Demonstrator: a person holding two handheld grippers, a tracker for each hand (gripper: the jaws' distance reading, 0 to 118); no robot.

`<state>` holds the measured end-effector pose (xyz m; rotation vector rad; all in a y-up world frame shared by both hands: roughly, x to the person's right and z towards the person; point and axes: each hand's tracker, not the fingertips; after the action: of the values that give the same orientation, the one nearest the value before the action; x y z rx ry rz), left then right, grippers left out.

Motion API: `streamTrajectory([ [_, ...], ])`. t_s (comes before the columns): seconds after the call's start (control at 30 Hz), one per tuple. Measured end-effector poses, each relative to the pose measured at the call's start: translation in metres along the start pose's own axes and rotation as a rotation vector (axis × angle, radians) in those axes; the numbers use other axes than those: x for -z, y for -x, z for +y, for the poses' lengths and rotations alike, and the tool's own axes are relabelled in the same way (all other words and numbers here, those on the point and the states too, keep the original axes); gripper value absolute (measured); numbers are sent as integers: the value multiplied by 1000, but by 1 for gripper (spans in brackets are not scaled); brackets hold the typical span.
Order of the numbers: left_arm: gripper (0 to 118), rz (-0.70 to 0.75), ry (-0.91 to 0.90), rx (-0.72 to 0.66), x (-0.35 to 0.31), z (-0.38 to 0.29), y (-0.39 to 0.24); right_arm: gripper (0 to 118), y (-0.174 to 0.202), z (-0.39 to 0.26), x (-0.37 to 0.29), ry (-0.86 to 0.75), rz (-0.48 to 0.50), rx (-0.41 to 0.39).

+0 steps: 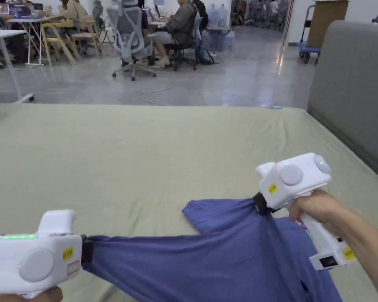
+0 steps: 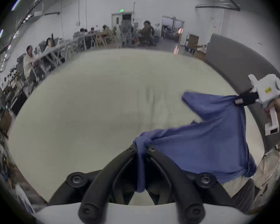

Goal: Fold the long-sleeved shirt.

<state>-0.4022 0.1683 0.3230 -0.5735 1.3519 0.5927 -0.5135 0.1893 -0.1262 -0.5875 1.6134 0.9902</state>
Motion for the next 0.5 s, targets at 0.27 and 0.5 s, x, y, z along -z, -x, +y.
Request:
streamTrajectory([
  [0.27,3,40,-274,138,-42,190,-13,0,-54,92,-176,-256,-171,12],
  [0.5,3,59,-453,111,-94,346,-36,0,-78,194,-278,-492,-323,52],
])
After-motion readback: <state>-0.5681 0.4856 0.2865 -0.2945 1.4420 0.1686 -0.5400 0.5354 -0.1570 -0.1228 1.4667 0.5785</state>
